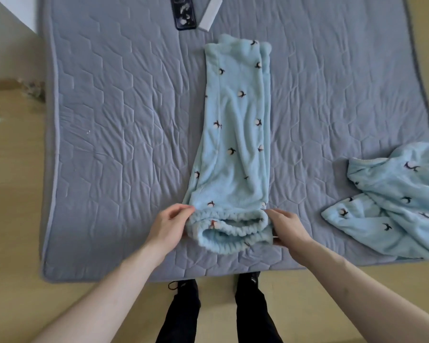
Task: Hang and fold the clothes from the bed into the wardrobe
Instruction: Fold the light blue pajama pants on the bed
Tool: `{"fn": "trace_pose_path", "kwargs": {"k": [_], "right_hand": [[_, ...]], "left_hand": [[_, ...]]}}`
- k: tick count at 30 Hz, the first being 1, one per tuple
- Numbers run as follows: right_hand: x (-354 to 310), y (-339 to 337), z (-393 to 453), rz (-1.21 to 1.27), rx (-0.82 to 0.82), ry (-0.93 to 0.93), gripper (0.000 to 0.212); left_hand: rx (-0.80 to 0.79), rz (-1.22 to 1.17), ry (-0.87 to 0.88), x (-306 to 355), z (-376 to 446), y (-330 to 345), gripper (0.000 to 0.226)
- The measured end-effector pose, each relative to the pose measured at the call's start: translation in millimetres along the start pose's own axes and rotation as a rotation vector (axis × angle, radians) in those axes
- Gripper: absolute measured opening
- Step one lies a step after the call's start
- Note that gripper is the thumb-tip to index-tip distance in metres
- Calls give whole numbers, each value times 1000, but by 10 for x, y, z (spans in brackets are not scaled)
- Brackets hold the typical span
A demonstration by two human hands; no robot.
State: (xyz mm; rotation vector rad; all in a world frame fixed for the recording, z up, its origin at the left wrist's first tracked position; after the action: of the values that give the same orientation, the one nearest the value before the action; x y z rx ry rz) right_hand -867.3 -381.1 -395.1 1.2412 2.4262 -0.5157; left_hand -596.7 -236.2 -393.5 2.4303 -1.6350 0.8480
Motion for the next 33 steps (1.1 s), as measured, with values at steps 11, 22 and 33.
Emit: {"fn": "trace_pose_path", "kwargs": {"k": [11,22,33], "right_hand": [[-1204,-265,837,313,108,-48,41],[-299,-246,1416,-461,183,-6,89],[337,-38,1655,-69,146,42,71]], "left_hand": [[12,-143,2,1371,945,62,25],[133,416,-192,180,1559,95,86],[-10,52,-279,-328,1689,358,65]]}}
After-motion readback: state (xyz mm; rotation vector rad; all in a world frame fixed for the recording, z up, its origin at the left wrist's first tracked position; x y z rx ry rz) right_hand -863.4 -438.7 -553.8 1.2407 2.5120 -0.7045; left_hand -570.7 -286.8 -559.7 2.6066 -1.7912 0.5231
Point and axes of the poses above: each hand's wrist, its own z-axis towards the middle knuckle, its own y-axis out of the palm, x = y × z, the point moved 10 cm from there along z, towards the middle knuckle, and after that the axes turned 6 degrees about -y, right-handed, at the moved point
